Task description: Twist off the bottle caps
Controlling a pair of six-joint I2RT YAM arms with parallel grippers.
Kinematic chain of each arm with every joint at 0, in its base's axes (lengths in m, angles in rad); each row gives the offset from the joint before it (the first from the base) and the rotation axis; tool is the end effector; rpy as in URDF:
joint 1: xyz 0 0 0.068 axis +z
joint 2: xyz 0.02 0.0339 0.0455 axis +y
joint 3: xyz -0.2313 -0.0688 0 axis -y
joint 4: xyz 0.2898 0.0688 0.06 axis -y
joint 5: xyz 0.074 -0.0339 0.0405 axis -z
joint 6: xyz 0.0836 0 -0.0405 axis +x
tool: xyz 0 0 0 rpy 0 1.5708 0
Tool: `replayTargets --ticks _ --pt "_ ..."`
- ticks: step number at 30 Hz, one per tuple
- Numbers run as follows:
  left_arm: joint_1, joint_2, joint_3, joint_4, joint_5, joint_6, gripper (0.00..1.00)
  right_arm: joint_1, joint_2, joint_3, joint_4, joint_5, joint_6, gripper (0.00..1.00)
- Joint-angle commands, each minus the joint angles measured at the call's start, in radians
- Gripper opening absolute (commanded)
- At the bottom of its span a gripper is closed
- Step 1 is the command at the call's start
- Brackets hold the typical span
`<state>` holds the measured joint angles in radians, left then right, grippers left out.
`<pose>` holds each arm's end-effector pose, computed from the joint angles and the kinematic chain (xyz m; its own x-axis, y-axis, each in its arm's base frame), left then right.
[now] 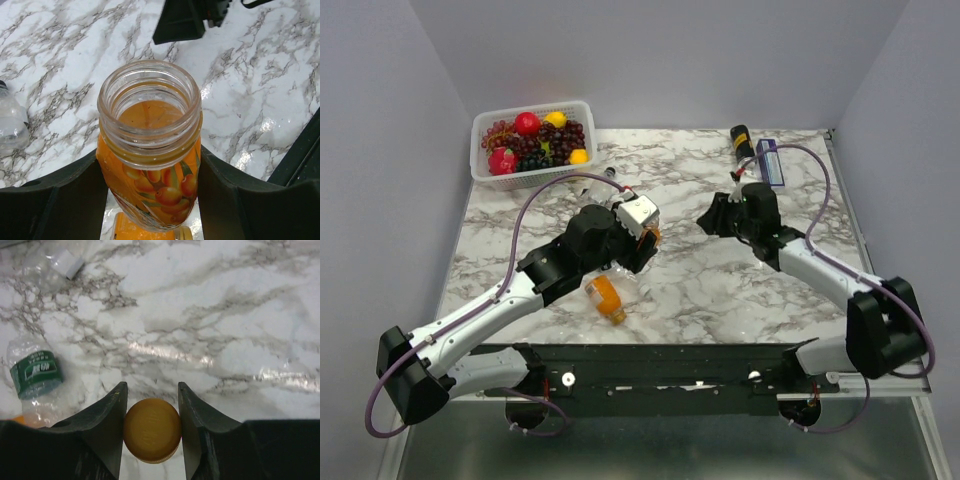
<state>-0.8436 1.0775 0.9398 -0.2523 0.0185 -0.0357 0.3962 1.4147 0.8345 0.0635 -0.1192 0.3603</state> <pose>0.2325 -0.2636 0.2770 -0.2796 0.2606 -0.9241 0.7488 0.6616 -0.0400 0.3613 0.1619 0.1557 -0.5952 0.1305 -0.7929 -0.2872 0.8870 0.3615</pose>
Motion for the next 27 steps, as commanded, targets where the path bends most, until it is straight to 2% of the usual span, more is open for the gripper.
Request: replayTargets --ticks 1,6,12,18,27 --pt "-0.005 0.007 -0.01 0.018 -0.046 -0.001 0.43 0.018 0.171 0.183 0.024 -0.005 -0.04 0.32" --pt "-0.011 0.021 -0.006 0.01 -0.049 0.003 0.43 0.018 0.422 0.42 -0.059 0.018 -0.058 0.34" --pt "-0.012 0.019 -0.004 0.007 -0.052 0.008 0.43 0.02 0.581 0.619 -0.171 0.095 -0.069 0.36" --pt "-0.012 0.009 -0.001 0.002 -0.049 0.008 0.43 0.018 0.688 0.698 -0.225 0.139 -0.063 0.4" --pt "-0.012 -0.007 0.001 0.002 -0.04 0.008 0.43 0.018 0.736 0.713 -0.245 0.194 -0.034 0.5"
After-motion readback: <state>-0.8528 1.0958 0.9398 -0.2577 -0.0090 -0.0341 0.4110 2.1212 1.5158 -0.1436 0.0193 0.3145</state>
